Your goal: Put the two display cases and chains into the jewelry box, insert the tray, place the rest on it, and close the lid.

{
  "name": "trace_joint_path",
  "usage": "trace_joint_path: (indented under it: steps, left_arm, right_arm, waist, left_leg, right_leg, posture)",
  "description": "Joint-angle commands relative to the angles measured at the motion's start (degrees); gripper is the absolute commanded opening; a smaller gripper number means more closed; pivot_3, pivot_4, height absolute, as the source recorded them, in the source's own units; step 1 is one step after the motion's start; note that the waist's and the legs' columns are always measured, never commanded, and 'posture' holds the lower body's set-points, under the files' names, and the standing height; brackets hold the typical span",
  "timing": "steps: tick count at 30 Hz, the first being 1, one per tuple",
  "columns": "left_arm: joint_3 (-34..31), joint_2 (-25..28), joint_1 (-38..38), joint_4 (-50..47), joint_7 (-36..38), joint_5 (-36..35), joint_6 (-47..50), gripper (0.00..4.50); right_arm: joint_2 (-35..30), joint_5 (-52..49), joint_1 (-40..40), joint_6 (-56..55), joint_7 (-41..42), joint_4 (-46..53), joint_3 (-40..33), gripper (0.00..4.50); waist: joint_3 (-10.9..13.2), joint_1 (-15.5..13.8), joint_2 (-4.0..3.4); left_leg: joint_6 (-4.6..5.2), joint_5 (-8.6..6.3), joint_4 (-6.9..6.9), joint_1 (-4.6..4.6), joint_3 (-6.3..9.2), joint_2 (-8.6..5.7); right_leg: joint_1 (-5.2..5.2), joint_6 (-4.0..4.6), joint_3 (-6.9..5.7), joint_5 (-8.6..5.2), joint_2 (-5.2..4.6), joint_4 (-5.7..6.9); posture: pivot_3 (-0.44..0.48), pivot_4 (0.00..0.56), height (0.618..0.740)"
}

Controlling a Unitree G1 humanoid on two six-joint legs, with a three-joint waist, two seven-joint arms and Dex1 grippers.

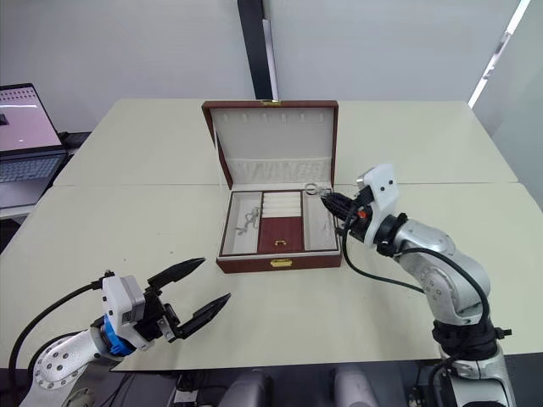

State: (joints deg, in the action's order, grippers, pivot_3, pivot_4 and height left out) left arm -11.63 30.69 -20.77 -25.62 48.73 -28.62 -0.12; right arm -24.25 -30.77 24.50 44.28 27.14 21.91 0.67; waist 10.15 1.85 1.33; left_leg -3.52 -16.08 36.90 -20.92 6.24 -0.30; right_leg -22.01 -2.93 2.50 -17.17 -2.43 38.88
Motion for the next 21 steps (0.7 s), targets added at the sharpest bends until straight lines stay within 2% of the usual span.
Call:
trace_joint_path:
  steps: [1, 10, 21]
  left_arm:
    - [-0.2, -0.5, -0.8, -3.0, -1.3, -0.7, 0.6, 4.5]
    - [-0.1, -0.6, -1.3, -4.3, -2.9, -0.6, 2.8, 4.5]
    - [0.6, -0.7, -0.5, -4.3, -3.6, -0.3, 3.7, 4.5]
  right_arm:
    - [0.4, 1.5, 1.1, -2.1, 0.3, -0.6, 0.9, 0.01]
    - [1.4, 4.6, 1.0, -3.0, 0.1, -4.2, 2.4, 0.01]
    - [3.2, 5.2, 1.3, -1.7, -0.6, -3.2, 2.4, 0.01]
  waist:
    - [0.0, 0.0, 0.0]
    - [0.0, 0.0, -0.01]
    - [0.0, 0.0, -0.02]
  left_leg:
    - [0.0, 0.0, 0.0, 0.0, -0.01, 0.0]
    - [0.0, 0.0, 0.0, -0.01, 0.01, 0.01]
    - [0.0, 0.0, -0.01, -0.02, 0.0, 0.0]
  right_leg:
    - [-0.01, 0.0, 0.01, 0.0, 0.0, 0.0]
    - [-0.03, 0.0, 0.0, 0.0, 0.01, 0.01]
    - [-0.04, 0.0, 0.0, 0.0, 0.01, 0.0]
  posture:
    - [0.0, 0.15, 0.74]
    - [0.0, 0.15, 0.74]
    - [0.0, 0.15, 0.74]
